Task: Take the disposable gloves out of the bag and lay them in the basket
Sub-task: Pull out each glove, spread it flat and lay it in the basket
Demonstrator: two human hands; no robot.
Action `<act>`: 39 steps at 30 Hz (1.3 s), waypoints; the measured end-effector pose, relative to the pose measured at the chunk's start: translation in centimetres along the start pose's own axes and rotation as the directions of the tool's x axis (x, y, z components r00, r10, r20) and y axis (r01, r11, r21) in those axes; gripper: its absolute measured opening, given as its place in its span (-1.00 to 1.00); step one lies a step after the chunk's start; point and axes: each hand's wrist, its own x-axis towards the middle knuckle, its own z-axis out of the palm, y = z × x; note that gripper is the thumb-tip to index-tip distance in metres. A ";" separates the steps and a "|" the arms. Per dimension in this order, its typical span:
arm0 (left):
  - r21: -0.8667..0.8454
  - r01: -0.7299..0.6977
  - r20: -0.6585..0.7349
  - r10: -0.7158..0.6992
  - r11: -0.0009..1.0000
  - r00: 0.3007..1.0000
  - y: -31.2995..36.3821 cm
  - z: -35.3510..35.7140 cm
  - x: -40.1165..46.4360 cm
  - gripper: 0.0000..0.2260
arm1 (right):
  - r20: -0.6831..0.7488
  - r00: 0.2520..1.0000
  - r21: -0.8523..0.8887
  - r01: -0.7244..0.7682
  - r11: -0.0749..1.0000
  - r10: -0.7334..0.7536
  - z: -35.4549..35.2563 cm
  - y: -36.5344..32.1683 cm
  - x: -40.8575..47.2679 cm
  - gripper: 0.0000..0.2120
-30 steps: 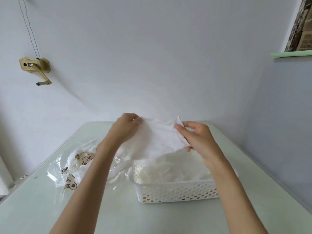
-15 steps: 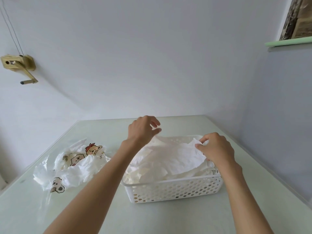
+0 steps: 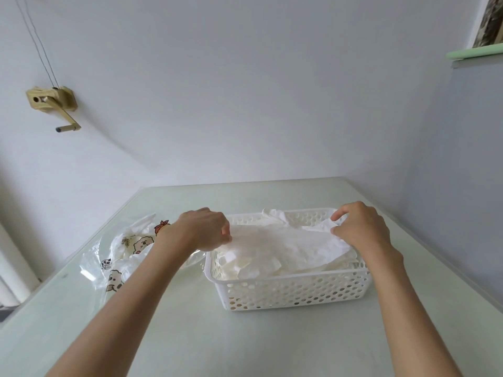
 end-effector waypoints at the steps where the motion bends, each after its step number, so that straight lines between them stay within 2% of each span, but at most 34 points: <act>1: -0.001 0.010 -0.021 -0.010 1.000 1.000 -0.2 0.0 0.1 -0.76 | -0.002 1.000 0.002 -0.003 1.000 0.003 0.1 0.1 0.0 -0.77; 4: 0.023 0.060 -0.107 -0.057 0.998 0.993 -0.9 -0.2 0.1 -0.79 | -0.017 1.000 0.004 -0.017 1.000 0.017 0.0 0.2 -0.1 -0.75; 7: -0.063 0.079 -0.378 -0.097 0.995 0.921 -0.6 -0.5 -0.2 -0.77 | -0.030 1.000 0.007 0.007 1.000 -0.006 -0.9 -0.1 -0.4 -0.66; 9: -0.166 -0.090 -0.505 -0.006 0.982 0.863 0.6 -0.7 -0.1 -0.77 | -0.046 0.996 0.052 0.081 0.995 -0.078 -1.6 -0.8 -0.7 -0.63; 11: -0.264 -0.355 -0.408 0.230 0.897 0.883 2.0 -0.6 0.5 -0.77 | 0.016 0.983 0.139 0.178 0.974 -0.182 -1.8 -2.0 -1.1 -0.65; 12: -0.321 -0.418 -0.298 0.329 0.850 0.896 2.6 -0.4 0.7 -0.76 | 0.106 0.967 0.156 0.215 0.964 -0.232 -1.8 -2.5 -1.4 -0.64; 14: -0.313 -0.393 -0.098 0.382 0.865 0.919 3.0 0.1 1.1 -0.68 | 0.346 0.901 0.089 0.246 0.965 -0.262 -1.1 -3.1 -1.9 -0.52; 15: -0.256 -0.357 -0.068 0.352 0.898 0.934 2.9 0.3 1.2 -0.63 | 0.442 0.868 0.028 0.241 0.970 -0.229 -0.6 -3.0 -1.9 -0.44; 16: -0.194 -0.318 -0.083 0.308 0.928 0.948 2.6 0.5 1.2 -0.59 | 0.496 0.848 -0.026 0.228 0.973 -0.185 -0.1 -2.8 -1.8 -0.37; 18: -0.116 -0.258 -0.146 0.240 0.959 0.960 1.9 0.4 0.9 -0.63 | 0.512 0.847 -0.073 0.209 0.975 -0.143 0.3 -2.2 -1.4 -0.30; 22: -0.155 -0.196 -0.179 0.168 0.968 0.969 0.6 0.0 0.6 -0.96 | 0.488 0.857 -0.076 0.233 0.969 -0.168 0.3 -1.8 -1.0 -0.28; 26: -0.283 -0.130 -0.084 0.111 0.950 0.990 -0.8 -0.3 0.5 -0.82 | 0.507 0.845 -0.078 0.243 0.967 -0.171 0.4 -1.8 -1.1 -0.26; 28: -0.250 -0.088 -0.070 0.073 0.964 0.995 -1.4 -0.3 0.4 -0.85 | 0.513 0.842 -0.084 0.242 0.967 -0.167 0.3 -1.8 -1.0 -0.25; 29: -0.208 -0.060 -0.106 0.039 0.976 0.994 -1.5 -0.3 0.3 -0.88 | 0.513 0.841 -0.079 0.247 0.966 -0.173 0.2 -1.8 -1.1 -0.25; 31: -0.178 -0.049 -0.278 -0.003 0.983 0.960 -0.8 -0.5 0.3 -0.94 | 0.498 0.839 -0.039 0.277 0.960 -0.221 -0.2 -1.8 -1.0 -0.27; 33: -0.262 -0.195 -0.429 0.067 0.945 0.901 1.0 -1.1 0.4 -0.87 | 0.465 0.835 0.031 0.315 0.949 -0.293 -0.9 -1.8 -0.8 -0.30; 34: -0.282 -0.285 -0.418 0.150 0.916 0.896 2.0 -1.2 0.6 -0.74 | 0.458 0.829 0.056 0.335 0.941 -0.322 -1.1 -1.9 -0.8 -0.31; 36: -0.222 -0.381 -0.197 0.341 0.897 0.919 3.7 -0.9 1.3 -0.38 | 0.496 0.805 0.049 0.348 0.936 -0.325 -1.4 -1.7 -0.8 -0.25; 37: -0.150 -0.377 -0.060 0.372 0.914 0.926 4.2 -0.5 1.8 -0.24 | 0.538 0.789 0.015 0.344 0.939 -0.298 -1.3 -1.5 -0.8 -0.21; 39: -0.039 -0.328 0.111 0.330 0.944 0.937 4.0 0.5 2.9 -0.08 | 0.610 0.761 -0.067 0.325 0.943 -0.219 -0.8 -1.1 -0.8 -0.13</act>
